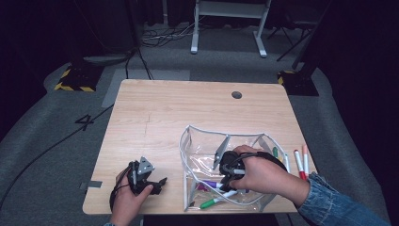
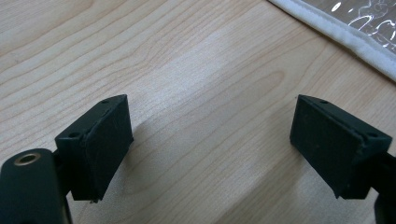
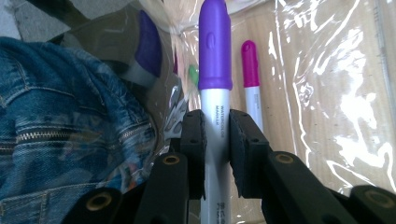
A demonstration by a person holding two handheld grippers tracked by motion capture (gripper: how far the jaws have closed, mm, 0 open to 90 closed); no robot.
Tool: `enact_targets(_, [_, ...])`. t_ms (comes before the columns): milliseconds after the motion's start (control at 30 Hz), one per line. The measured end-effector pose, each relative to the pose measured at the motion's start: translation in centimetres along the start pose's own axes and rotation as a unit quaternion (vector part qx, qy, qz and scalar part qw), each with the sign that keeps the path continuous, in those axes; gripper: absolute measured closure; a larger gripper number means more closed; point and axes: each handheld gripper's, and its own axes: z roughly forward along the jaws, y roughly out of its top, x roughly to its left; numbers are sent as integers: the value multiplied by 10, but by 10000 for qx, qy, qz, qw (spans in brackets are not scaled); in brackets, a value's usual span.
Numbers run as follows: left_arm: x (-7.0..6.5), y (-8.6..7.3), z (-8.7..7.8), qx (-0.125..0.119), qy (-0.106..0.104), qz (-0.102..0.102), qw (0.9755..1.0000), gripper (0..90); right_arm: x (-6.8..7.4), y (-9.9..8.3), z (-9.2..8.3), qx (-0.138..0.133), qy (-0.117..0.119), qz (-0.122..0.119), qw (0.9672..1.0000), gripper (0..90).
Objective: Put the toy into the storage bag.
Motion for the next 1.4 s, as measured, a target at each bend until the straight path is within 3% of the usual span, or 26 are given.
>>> enact_targets(533, [0,0,0,-2,2,-2,10000,134,-3,-4,30,430,160,-46,9989,768])
enact_targets(600, [0,0,0,-5,-12,-25,10000,133,-3,-5,32,456,212,-44,9987,710])
enact_targets(667, [0,0,0,-6,-13,-28,10000,133,-3,-6,34,385,204,-53,9990,633])
enact_targets(767, [0,0,0,-5,-14,-32,10000,133,-3,-7,31,178,10,-106,9998,525])
enact_targets(900, [0,0,0,-5,-17,-31,10000,134,-6,-9,15,-261,-180,47,9995,497])
enact_targets(1033, [0,0,0,-5,-19,-35,10000,133,-9,-14,-7,-741,-481,156,9960,499])
enact_targets(1067, [0,0,0,-2,-20,-32,10000,133,-10,-16,-16,-973,-596,203,9933,498])
enact_targets(1167, [0,0,0,-6,-17,-32,10000,134,-12,-22,-32,-1295,-770,272,9882,506])
enact_targets(1233, [0,0,0,-5,-17,-31,10000,133,-13,-28,-46,-1582,-907,359,9826,508])
enact_targets(1400, [-1,0,0,3,-11,-33,10000,134,-16,-46,-70,-1937,-1143,580,9727,516])
